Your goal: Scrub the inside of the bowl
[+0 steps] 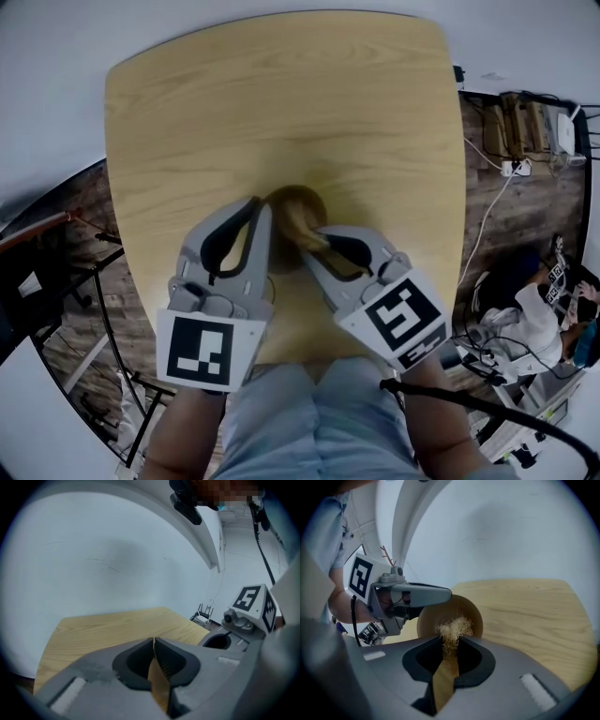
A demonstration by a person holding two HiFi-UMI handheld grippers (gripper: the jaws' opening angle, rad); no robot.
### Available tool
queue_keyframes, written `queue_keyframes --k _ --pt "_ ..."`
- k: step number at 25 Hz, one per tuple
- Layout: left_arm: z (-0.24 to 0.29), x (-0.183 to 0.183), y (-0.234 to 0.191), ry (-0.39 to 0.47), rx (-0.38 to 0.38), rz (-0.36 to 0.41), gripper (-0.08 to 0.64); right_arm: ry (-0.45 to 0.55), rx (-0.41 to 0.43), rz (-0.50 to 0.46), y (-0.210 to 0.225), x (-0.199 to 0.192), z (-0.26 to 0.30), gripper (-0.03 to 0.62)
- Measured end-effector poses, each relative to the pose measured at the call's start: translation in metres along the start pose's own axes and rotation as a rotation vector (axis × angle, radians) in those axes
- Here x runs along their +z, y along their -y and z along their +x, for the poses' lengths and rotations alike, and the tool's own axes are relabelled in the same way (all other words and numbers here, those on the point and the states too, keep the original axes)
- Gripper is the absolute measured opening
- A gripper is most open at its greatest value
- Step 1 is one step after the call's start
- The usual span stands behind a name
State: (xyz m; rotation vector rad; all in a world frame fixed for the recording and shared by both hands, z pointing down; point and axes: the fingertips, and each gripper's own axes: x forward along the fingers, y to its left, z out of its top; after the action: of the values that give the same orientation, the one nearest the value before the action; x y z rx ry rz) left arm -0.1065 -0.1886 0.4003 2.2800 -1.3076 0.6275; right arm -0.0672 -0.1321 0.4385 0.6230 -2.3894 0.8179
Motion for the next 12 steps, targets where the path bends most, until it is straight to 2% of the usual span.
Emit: queue_keyframes --k 4,12 --pt "0.003 -0.002 -0.003 -0.013 0.009 -0.007 0.035 -0.002 0.067 0.053 -0.012 -0.005 0.002 0.058" --pt "0.006 -0.001 -0.006 -0.008 0.013 0.040 0.037 0.029 0.120 0.060 -0.029 -0.006 -0.008 0.058"
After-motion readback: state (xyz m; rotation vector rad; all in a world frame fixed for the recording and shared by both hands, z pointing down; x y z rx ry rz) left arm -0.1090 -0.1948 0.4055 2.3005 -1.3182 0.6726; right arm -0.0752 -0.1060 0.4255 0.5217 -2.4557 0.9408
